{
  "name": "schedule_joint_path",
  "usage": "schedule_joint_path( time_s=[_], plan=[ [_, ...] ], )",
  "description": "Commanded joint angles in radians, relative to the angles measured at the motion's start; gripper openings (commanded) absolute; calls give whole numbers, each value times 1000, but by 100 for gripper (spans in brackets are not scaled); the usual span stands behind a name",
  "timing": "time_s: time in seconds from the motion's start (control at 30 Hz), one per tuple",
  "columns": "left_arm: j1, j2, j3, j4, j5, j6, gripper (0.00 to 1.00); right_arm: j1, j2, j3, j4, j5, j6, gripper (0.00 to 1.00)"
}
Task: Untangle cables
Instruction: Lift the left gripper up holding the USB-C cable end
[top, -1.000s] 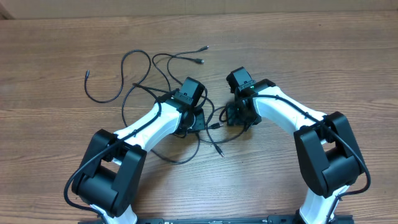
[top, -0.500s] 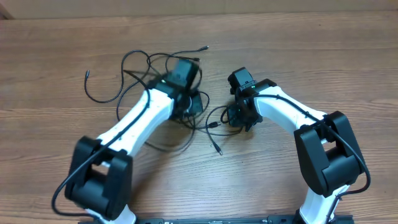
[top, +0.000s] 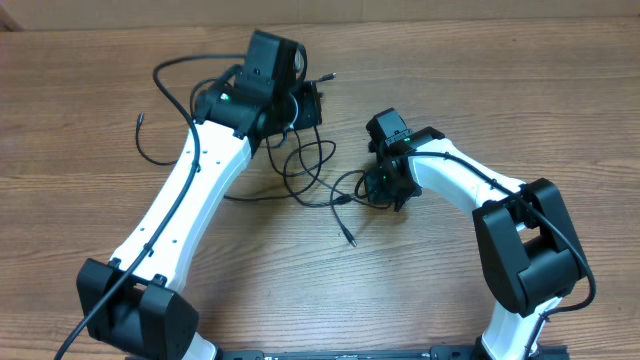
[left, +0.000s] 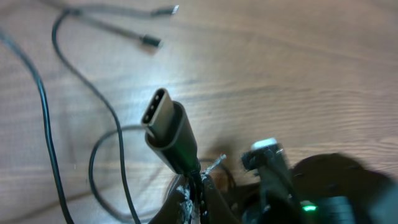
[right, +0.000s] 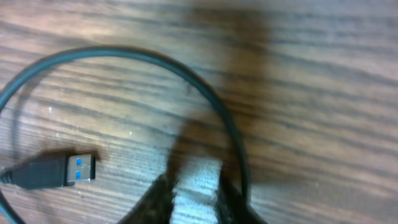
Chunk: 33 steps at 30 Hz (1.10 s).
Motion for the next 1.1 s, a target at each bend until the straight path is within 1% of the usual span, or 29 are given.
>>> schedule_joint_path(
  time_s=[0.0, 0.03, 0.07, 0.2, 0.27, 0.37, 0.63, 0.7, 0.77, 0.87, 1.07],
  plan=[
    [12, -23, 99, 4, 11, 55, 4, -7, 8, -11, 2, -2, -7, 32],
    [14, -23, 121, 4, 11, 56, 4, -7, 8, -11, 2, -2, -7, 36],
    [14, -23, 150, 5, 11, 64, 4, -7, 8, -11, 2, -2, -7, 46],
    [14, -27, 243, 5, 11, 80, 4, -7, 8, -11, 4, -2, -7, 70],
    [14, -29, 288, 5, 7, 81, 4, -7, 8, -14, 7, -2, -7, 77],
    [16, -33, 360, 5, 7, 81, 4, -8, 8, -25, 17, -2, -7, 82],
    [21, -72, 529, 9, -14, 92, 4, -8, 8, -26, 17, -2, -7, 85],
    [27, -88, 564, 10, -50, 104, 4, -8, 8, -26, 17, -2, -6, 85],
    [36, -111, 589, 10, -117, 111, 4, -8, 8, -26, 18, -2, -6, 84],
    [51, -144, 598, 13, -223, 120, 4, -8, 8, -26, 18, 6, 2, 81],
    [95, -192, 598, -30, -543, 134, 4, -8, 8, -26, 21, 6, 5, 66]
  ],
)
